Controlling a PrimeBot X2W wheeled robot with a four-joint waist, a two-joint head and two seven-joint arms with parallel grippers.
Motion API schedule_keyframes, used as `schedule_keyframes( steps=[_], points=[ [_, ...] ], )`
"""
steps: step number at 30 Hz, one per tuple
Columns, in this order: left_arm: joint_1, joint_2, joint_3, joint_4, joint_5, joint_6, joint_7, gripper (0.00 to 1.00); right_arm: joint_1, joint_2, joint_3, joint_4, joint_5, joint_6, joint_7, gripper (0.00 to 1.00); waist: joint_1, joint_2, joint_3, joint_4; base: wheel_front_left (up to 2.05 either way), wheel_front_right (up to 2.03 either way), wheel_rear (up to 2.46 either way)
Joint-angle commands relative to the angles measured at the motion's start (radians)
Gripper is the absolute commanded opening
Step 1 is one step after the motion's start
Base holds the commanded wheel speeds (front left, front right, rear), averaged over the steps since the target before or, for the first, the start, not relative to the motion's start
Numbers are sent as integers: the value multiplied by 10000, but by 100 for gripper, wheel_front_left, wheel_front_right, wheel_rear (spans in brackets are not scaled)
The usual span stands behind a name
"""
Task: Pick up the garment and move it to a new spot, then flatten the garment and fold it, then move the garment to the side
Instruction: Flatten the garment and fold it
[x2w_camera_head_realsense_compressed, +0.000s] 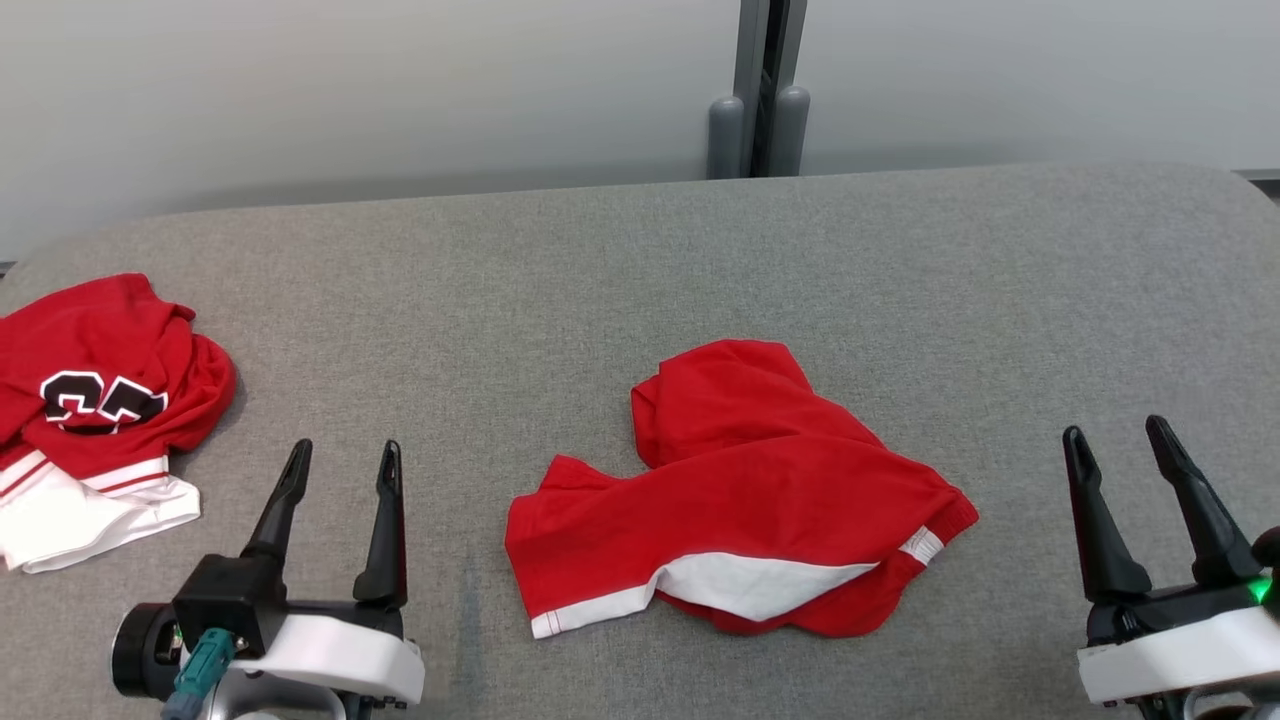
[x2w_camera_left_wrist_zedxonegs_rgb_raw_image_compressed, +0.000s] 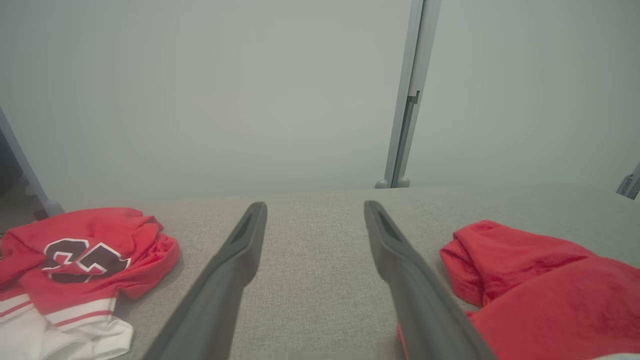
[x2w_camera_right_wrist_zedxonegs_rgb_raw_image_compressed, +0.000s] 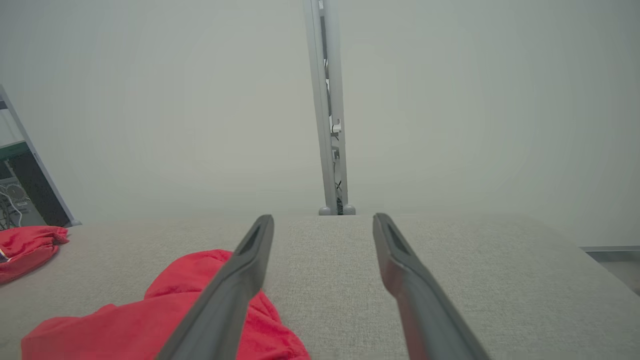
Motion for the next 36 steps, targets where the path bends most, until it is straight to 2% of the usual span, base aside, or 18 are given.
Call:
schedule_keyframes(
  steps=[1,11,17,26,36],
  points=[
    [150,41,11,-44,-77,74,0,100,148,123,-57,112,-161,3,-69,100,0,0,-152,35,0,0,0],
    [809,51,-109,52,-289,93,36,100,685,563,-143,441,-656,1,13,100,0,0,-819,150,0,0,0],
    [983,70,-77,197,-434,-62,-60,100,1016,772,-209,416,-858,1,108,100,0,0,-1244,222,0,0,0],
    [916,187,-119,478,-461,-302,-180,100,1209,878,-335,170,-1118,1,321,100,0,0,-1558,266,0,0,0],
    [790,29,-333,840,-522,-358,-55,100,1388,1008,-314,199,-1108,3,606,100,0,0,-1556,229,0,0,0]
  ],
)
